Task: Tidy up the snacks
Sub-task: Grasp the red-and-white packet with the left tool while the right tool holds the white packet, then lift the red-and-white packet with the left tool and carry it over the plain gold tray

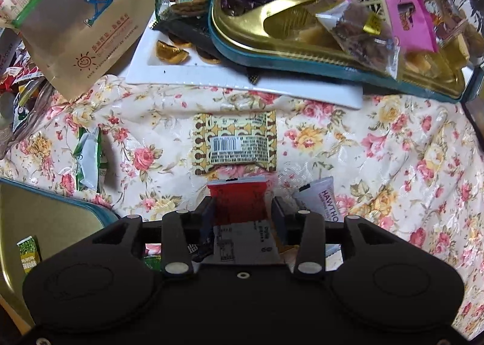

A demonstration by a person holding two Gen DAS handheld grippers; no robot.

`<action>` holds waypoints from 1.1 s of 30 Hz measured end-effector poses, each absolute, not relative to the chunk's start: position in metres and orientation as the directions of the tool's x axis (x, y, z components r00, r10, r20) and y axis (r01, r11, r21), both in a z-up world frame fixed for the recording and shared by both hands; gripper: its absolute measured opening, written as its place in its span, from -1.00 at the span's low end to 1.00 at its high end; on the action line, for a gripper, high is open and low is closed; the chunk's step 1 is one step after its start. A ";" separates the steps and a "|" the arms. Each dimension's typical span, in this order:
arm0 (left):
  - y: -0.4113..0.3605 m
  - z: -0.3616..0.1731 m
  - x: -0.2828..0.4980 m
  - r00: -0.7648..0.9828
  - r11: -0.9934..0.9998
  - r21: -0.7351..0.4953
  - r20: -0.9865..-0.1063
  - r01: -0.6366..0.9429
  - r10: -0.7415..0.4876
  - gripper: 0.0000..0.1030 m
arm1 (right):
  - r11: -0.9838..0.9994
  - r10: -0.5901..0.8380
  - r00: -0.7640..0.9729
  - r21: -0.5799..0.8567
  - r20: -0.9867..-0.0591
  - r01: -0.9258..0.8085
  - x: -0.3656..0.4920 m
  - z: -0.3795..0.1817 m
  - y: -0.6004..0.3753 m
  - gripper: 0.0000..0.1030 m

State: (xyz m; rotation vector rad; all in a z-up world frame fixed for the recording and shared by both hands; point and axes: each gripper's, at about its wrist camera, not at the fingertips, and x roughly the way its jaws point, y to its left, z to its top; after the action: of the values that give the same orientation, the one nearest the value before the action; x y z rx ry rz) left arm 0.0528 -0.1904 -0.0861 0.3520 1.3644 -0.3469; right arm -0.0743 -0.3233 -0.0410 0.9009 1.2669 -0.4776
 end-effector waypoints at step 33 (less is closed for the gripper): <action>-0.175 -0.046 0.040 0.075 0.911 -0.045 -0.994 0.410 -0.083 -0.15 | 0.595 0.181 0.260 0.317 -0.948 0.738 -0.069 -0.041 -0.319 -0.56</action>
State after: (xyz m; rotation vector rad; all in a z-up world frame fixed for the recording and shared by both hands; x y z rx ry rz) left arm 0.0403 -0.1745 -0.0455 0.2742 1.4538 -0.3770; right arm -0.0693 -0.3191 -0.0412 0.8989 1.2840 -0.4555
